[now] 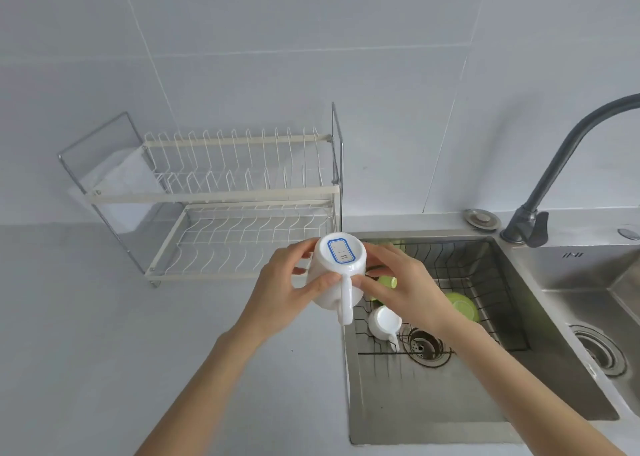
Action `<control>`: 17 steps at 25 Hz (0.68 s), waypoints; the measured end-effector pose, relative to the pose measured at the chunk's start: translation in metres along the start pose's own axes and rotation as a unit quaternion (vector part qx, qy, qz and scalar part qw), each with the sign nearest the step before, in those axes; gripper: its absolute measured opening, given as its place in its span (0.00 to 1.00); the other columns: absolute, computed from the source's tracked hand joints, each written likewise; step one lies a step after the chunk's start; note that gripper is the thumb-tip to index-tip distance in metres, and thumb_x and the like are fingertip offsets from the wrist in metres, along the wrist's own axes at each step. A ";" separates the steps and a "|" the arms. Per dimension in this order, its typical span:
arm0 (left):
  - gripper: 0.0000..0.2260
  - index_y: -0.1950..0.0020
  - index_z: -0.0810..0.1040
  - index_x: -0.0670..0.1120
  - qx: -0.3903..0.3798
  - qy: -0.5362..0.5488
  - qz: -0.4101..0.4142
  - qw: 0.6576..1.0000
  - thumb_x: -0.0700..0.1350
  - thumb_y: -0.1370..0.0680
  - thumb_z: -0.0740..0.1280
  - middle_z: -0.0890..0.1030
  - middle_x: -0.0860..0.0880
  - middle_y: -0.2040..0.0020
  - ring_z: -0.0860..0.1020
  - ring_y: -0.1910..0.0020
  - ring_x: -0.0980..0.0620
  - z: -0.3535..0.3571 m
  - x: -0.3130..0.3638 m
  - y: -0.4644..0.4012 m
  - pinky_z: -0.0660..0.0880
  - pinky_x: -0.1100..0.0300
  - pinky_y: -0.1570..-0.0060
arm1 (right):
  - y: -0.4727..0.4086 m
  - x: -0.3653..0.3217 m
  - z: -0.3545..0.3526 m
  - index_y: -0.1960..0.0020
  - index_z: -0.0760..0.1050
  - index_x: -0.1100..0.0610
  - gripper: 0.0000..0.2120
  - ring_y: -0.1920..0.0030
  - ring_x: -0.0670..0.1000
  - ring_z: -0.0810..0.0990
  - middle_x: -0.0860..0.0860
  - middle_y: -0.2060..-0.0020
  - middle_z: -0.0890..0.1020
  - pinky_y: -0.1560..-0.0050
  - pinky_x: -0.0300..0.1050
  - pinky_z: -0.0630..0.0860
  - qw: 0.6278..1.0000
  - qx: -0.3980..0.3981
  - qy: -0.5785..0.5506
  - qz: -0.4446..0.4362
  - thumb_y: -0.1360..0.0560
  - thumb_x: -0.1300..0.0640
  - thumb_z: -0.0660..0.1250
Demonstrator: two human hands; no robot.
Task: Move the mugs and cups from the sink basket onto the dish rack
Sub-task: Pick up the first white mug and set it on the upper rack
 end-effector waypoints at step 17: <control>0.18 0.43 0.75 0.47 0.035 -0.035 0.131 0.990 0.52 0.29 0.68 0.76 0.65 0.55 0.74 0.59 0.78 -0.129 0.056 -0.114 0.71 0.79 0.58 | -0.129 -0.145 -0.066 0.38 0.74 0.56 0.23 0.47 0.49 0.80 0.51 0.47 0.81 0.40 0.41 0.76 0.986 0.001 0.140 -0.095 0.32 0.53 0.73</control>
Point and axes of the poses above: each hand's wrist, its own y-axis away from the middle knuckle, its own z-axis out of the palm, x = y × z, the point moved 3 cm from there along -y, towards the middle knuckle
